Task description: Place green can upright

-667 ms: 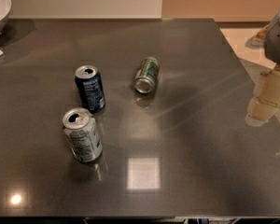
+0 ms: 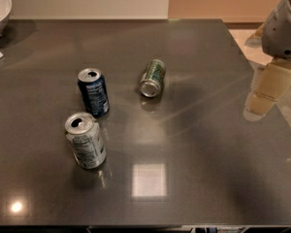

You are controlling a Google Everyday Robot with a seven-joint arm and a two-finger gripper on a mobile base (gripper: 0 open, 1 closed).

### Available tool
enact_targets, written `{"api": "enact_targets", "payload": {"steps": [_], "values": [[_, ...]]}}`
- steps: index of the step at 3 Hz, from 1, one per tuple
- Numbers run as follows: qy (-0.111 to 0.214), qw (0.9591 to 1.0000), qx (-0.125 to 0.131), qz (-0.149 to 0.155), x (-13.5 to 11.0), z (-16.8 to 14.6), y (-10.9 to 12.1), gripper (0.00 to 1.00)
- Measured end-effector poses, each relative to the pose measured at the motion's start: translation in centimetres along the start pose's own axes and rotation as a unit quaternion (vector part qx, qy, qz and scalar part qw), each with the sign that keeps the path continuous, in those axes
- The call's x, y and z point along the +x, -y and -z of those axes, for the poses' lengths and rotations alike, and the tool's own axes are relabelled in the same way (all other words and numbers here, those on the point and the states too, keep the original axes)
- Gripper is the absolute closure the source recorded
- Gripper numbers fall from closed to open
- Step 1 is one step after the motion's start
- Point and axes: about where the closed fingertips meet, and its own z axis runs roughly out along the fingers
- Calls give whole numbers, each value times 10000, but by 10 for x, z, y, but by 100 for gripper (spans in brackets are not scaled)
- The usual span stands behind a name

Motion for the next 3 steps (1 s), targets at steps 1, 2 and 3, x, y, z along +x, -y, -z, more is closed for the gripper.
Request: {"api": "enact_targets", "payload": {"steps": [1, 2, 3], "values": [[102, 9996, -170, -178, -23, -20, 30, 0], [233, 9982, -292, -475, -49, -38, 58, 0], [360, 9941, -323, -966, -76, -60, 81, 0]]}}
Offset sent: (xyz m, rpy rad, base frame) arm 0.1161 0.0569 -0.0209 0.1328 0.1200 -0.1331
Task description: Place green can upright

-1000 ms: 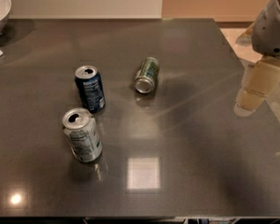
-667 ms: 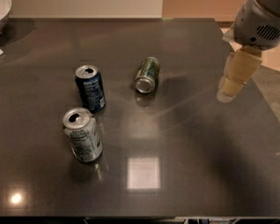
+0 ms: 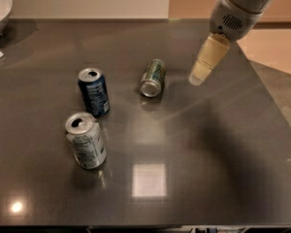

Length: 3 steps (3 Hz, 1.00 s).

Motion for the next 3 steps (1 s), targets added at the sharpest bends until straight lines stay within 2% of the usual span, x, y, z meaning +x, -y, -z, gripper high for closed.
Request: {"api": "enact_targets", "payload": {"steps": [1, 2, 3], "values": [[67, 9989, 73, -466, -27, -20, 8, 0], [-9, 9963, 126, -852, -55, -42, 12, 0], [-161, 9944, 106, -1036, -80, -63, 9, 0]]}}
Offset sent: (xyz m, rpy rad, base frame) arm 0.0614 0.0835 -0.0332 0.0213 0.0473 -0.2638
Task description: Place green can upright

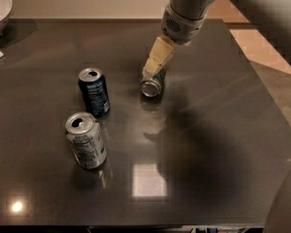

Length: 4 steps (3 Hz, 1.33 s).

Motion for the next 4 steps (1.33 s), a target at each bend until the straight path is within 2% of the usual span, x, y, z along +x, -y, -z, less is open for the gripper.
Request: {"api": "enact_targets", "payload": {"steps": [1, 2, 3, 4], "values": [[-79, 9995, 26, -294, -22, -20, -8, 0], [-79, 9995, 26, -294, -22, -20, -8, 0], [-304, 9977, -22, -606, -21, -27, -2, 0], [-651, 9884, -77, -1370, -19, -43, 15, 0]]}}
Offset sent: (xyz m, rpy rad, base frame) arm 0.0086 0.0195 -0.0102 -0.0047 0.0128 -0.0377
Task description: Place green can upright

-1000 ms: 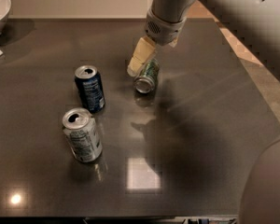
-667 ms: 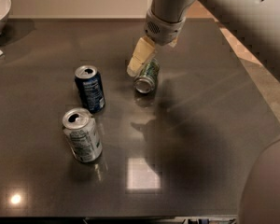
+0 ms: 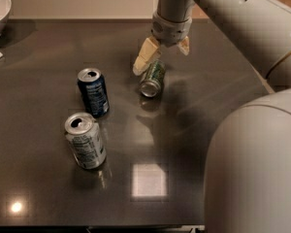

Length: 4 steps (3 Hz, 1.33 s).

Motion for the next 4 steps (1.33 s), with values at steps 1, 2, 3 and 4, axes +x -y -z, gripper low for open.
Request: {"api": "enact_targets", "payload": {"steps": [1, 2, 3, 4], "values": [[-214, 9969, 74, -750, -10, -10, 14, 0], [-298, 9887, 225, -1450, -22, -21, 19, 0], [-436, 9799, 313, -1924, -31, -39, 16, 0], [-532, 9692, 448, -2363, -32, -52, 16, 0]]}}
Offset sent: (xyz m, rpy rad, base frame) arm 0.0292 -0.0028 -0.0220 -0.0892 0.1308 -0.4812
